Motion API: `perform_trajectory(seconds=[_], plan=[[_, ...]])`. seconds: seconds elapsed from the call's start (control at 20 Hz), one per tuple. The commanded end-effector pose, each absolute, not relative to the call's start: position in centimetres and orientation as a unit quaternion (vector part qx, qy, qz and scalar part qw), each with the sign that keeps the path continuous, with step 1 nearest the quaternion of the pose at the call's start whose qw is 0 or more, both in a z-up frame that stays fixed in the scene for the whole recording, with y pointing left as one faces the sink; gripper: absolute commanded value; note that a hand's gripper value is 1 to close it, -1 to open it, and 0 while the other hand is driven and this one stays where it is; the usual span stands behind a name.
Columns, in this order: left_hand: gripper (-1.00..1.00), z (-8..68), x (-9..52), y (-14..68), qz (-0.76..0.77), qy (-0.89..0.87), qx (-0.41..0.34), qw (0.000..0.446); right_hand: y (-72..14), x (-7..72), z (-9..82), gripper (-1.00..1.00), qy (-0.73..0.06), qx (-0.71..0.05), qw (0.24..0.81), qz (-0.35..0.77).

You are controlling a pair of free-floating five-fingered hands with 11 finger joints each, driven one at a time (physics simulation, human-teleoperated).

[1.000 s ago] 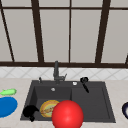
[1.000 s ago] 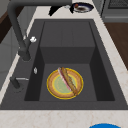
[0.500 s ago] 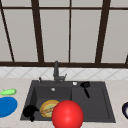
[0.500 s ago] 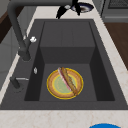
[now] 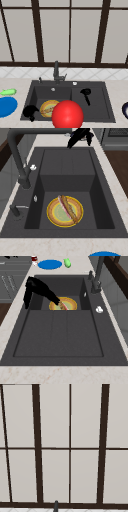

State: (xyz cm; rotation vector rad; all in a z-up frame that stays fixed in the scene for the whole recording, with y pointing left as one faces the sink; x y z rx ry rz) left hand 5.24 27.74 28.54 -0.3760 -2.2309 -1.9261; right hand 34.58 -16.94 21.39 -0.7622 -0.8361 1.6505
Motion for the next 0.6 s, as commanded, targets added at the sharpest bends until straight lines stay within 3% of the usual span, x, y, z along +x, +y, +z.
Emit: perform_trajectory(seconds=[0.0, 0.55], plan=[[0.0, 28.5, 5.2, 27.7, -0.646, -0.748, -0.126, 0.085, -17.1, 31.6, 20.9, -1.0, -0.353, -0.309, 0.554, 0.687], [0.0, 28.5, 5.2, 27.7, -0.646, -0.748, -0.126, 0.085, -18.5, 22.9, 20.3, -1.0, -0.358, -0.304, 0.561, 0.682]])
